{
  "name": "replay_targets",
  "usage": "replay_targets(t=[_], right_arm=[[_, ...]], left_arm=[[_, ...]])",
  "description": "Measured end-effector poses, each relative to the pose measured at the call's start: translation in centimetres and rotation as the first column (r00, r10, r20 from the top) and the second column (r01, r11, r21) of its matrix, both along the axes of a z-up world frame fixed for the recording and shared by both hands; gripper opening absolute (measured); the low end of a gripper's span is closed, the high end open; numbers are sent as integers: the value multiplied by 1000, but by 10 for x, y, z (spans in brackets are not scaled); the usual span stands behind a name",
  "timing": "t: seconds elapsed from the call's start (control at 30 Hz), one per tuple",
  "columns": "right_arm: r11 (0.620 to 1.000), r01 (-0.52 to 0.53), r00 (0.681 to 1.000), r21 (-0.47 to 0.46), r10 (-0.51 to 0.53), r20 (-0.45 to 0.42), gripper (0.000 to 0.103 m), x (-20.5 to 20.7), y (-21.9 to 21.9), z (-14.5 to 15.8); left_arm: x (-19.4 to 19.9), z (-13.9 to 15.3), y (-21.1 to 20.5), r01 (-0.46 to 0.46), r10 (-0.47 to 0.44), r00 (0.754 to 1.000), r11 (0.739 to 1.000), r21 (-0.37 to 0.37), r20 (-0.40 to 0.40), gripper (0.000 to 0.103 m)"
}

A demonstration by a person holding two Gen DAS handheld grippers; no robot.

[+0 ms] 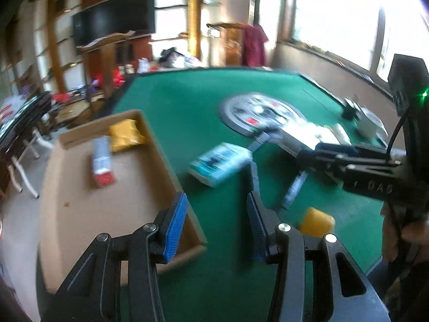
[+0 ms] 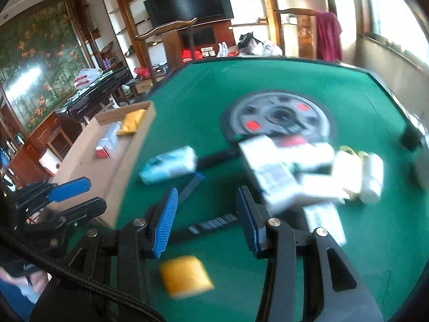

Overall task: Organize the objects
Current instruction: 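Return the right tool to the table and grasp the yellow round jar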

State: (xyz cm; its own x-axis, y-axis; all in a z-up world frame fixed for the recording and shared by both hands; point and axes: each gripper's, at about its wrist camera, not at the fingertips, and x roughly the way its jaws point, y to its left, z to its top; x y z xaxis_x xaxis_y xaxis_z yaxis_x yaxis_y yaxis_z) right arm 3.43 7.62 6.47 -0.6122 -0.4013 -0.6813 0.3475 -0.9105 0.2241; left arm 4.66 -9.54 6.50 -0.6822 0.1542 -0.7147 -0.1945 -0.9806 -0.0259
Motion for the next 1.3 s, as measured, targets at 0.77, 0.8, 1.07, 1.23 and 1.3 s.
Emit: replay_targets(t=[0.77, 0.8, 1.07, 1.23, 1.3], right_arm=[[971, -225, 974, 85, 227, -11, 62, 41, 2, -36], [969, -229, 973, 93, 231, -14, 62, 42, 0, -36], [959, -271, 962, 83, 267, 48, 62, 39, -10, -45], [952, -298, 953, 74, 291, 87, 49, 40, -18, -51], [951, -296, 952, 88, 287, 103, 40, 38, -20, -53]], left_arm=[[-50, -57, 61, 31, -13, 983, 995, -97, 184, 12], [-48, -57, 60, 31, -13, 984, 995, -98, 178, 12], [-40, -59, 52, 10, 3, 989, 996, -84, 147, 12], [-35, -59, 59, 12, 4, 992, 991, -132, 125, 12], [-33, -59, 61, 14, 4, 993, 989, -150, 119, 12]])
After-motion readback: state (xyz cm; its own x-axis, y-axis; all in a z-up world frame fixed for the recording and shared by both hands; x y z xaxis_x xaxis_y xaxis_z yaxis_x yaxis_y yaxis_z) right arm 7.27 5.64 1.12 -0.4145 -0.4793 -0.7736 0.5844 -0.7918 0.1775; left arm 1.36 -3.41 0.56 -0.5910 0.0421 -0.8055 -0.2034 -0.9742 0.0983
